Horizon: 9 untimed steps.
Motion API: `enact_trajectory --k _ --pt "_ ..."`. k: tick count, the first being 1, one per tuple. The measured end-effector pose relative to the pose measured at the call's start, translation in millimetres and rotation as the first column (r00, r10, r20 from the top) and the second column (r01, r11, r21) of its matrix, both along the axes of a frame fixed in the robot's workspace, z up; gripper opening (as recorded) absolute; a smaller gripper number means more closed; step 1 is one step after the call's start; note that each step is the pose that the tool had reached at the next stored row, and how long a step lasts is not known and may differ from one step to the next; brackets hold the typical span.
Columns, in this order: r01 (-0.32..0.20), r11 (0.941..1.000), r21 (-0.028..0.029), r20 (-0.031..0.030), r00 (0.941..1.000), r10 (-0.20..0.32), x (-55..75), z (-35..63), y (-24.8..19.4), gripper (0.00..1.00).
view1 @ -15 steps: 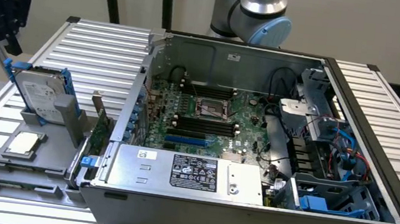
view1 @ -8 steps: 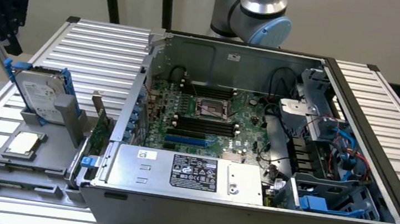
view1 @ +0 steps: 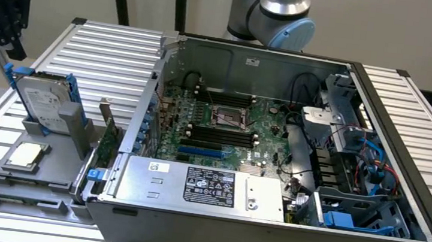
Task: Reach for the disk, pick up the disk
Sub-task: 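Pick up the disk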
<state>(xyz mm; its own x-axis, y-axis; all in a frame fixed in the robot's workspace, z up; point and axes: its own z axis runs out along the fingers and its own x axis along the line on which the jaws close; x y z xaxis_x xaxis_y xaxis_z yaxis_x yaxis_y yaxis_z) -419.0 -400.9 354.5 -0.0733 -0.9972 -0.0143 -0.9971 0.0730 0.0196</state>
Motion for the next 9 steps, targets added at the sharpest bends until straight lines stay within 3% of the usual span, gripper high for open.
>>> enact_trajectory --k 3,5,9 --pt "-0.001 1.0 0.0 -0.0001 1.0 0.001 0.8 -0.1 -0.1 0.12" --pt "-0.001 1.0 0.0 -0.0001 1.0 0.001 0.9 0.0 -0.1 0.24" --pt "-0.001 1.0 0.0 -0.0001 1.0 0.001 1.1 -1.0 -0.2 0.36"
